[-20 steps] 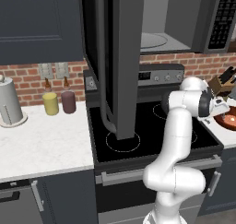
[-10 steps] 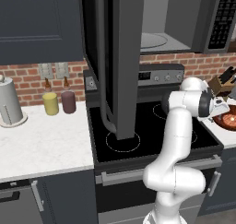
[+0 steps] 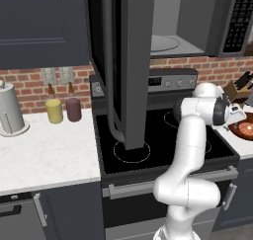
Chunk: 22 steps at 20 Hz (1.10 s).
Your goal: Open the microwave, place the bowl with waffle inside the microwave, then close the microwave door and turn it on.
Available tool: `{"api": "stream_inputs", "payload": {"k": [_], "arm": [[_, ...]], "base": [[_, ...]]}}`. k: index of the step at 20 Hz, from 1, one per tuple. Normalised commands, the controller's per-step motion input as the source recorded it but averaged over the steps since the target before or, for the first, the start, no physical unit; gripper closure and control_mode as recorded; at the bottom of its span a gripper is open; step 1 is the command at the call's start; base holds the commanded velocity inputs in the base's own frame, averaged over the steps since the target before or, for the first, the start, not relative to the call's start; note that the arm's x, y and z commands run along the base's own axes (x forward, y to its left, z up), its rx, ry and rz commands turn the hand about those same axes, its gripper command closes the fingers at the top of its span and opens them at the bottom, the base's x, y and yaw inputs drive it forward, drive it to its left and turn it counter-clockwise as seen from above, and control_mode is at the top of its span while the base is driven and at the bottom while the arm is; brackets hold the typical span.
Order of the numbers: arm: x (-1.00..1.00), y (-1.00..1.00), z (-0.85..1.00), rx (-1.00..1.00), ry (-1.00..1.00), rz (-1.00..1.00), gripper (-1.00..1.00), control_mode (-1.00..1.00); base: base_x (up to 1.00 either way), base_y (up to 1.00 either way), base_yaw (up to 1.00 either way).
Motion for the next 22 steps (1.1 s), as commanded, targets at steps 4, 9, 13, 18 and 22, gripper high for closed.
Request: {"api": "stream_inputs", "payload": {"k": [4, 9, 13, 18, 22], "arm": [[-0.53, 0.00, 0.05, 0.00, -0.09, 0.07, 1.00, -1.00], [-0.67, 0.15, 0.49, 0.00, -0.23, 0.36, 1.00, -1.00], [-0.53, 0.38, 0.65, 0.00, -0.24, 0.58, 1.00, -1.00], [-0.38, 0.50, 0.63, 0.00, -0.22, 0.68, 1.00, -1.00], [-0.39, 0.56, 0.68, 0.00, -0.16, 0.69, 1.00, -1.00]], "base": [[0.00, 0.00, 0.00], [0.00, 0.00, 0.00], [0.00, 0.00, 0.00], [0.00, 0.00, 0.00], [0.00, 0.00, 0.00]]}}
